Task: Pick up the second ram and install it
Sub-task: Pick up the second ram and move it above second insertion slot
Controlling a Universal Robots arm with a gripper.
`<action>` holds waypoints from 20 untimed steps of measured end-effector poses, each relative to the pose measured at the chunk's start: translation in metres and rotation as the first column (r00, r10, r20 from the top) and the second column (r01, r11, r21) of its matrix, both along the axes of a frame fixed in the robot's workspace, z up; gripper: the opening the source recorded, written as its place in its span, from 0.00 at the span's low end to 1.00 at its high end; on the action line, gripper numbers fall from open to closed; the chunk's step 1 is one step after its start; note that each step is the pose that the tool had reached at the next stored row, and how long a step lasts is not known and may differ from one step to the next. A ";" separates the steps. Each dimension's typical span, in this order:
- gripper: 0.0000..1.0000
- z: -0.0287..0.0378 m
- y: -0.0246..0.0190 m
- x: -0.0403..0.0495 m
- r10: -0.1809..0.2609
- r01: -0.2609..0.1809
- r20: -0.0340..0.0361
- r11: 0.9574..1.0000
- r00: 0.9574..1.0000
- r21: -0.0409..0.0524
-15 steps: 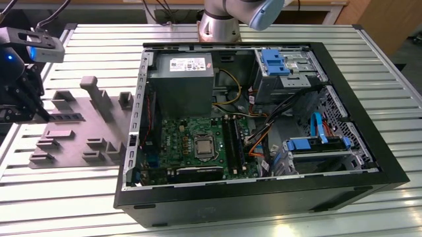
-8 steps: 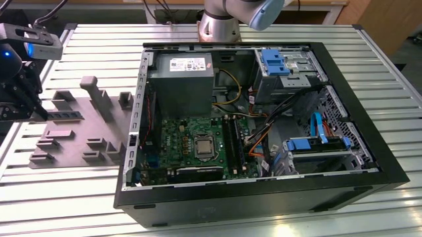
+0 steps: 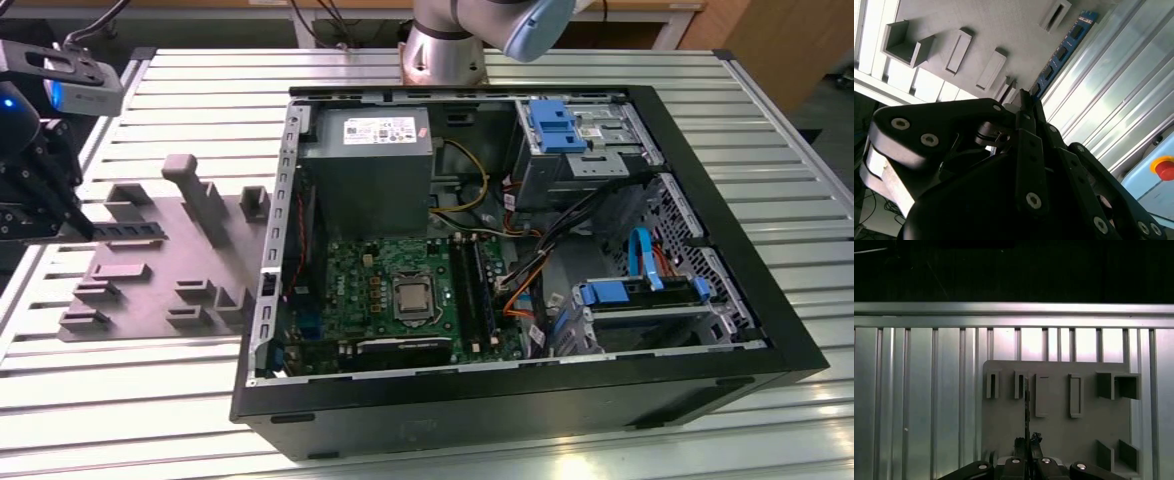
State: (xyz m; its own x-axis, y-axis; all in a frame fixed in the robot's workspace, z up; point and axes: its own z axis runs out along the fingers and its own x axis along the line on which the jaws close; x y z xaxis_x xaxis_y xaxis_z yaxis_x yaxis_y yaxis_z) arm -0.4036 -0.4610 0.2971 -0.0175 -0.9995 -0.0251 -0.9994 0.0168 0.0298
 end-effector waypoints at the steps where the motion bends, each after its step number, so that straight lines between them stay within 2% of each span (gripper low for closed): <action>1: 0.14 0.0006 0.0000 0.0000 0.000 0.000 0.000 1.000 1.000 0.000; 20: 0.14 0.0139 0.0000 0.0000 0.000 0.000 0.000 1.000 1.000 0.000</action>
State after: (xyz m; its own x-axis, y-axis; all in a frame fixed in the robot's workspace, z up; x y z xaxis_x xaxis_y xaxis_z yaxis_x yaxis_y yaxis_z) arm -0.4036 -0.4610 0.3110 -0.0175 -0.9995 -0.0252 -0.9994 0.0168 0.0297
